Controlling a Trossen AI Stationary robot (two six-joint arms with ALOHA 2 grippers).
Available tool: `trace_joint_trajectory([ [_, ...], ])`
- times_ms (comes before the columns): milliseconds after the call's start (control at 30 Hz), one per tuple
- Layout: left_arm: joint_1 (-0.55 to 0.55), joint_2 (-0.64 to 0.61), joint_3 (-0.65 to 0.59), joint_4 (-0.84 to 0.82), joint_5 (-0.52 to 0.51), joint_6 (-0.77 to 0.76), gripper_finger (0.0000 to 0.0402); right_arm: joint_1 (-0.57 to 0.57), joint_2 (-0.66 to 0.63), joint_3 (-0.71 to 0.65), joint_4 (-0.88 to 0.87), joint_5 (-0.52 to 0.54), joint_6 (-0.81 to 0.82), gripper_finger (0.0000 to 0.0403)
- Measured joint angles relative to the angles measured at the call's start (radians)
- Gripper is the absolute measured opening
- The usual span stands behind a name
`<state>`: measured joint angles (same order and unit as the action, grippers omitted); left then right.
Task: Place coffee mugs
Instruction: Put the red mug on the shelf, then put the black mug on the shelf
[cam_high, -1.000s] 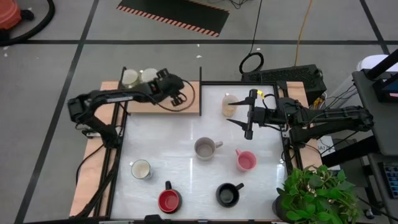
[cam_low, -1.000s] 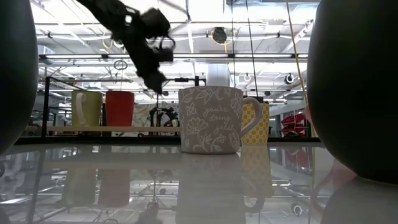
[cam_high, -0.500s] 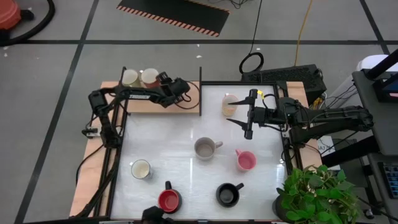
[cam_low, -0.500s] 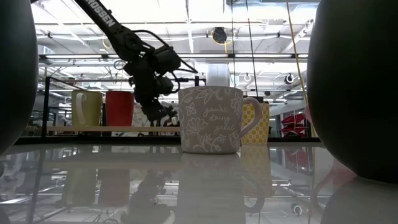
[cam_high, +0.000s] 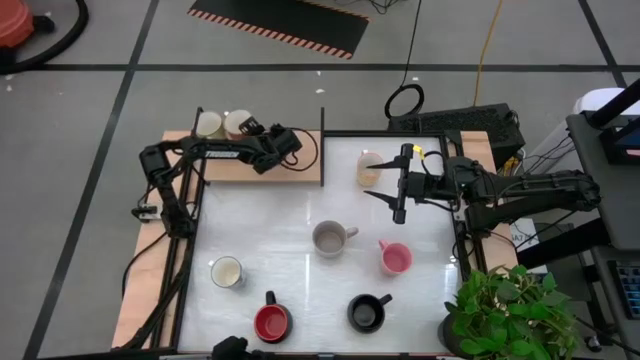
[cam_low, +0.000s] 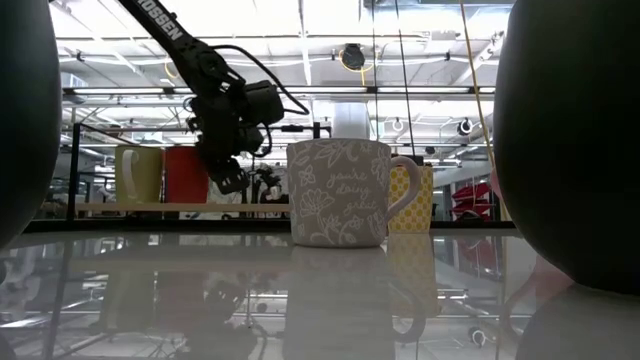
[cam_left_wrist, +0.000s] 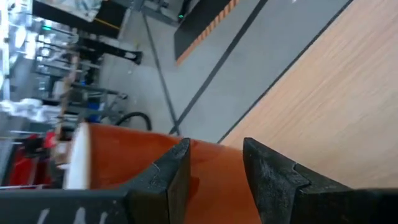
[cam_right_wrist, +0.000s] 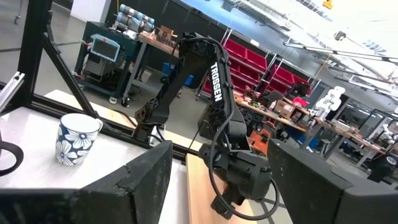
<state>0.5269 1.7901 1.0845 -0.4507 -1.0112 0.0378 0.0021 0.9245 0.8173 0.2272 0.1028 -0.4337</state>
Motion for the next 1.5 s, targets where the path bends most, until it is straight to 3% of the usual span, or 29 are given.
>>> trace_joint_trajectory([
  [467,-0.120,-0.029,0.000,-0.129,-0.029,-0.081,0.0152,0.000,0.000,0.000,-0.010,0.000,0.003,0.0257],
  [700,-0.288,-0.233,0.000,-0.291,0.049,-0.185,0.0152,0.000,0.000,0.000,-0.039,0.001,0.003,0.0257],
  [867,-0.396,-0.426,0.000,-0.307,0.125,-0.256,0.0152,-0.001,0.011,0.000,-0.058,0.001,0.003,0.0257],
  [1100,-0.521,-0.623,0.000,-0.316,0.141,-0.373,0.0152,-0.001,0.056,0.000,-0.057,0.001,0.084,0.0257],
  [1233,-0.597,-0.675,0.000,-0.372,0.154,-0.503,0.0152,0.010,0.101,0.000,-0.050,0.002,0.183,0.0257],
  [1500,-0.693,-0.683,0.000,-0.356,0.171,-0.466,0.0152,0.129,0.186,0.010,-0.022,0.015,0.325,0.0257],
])
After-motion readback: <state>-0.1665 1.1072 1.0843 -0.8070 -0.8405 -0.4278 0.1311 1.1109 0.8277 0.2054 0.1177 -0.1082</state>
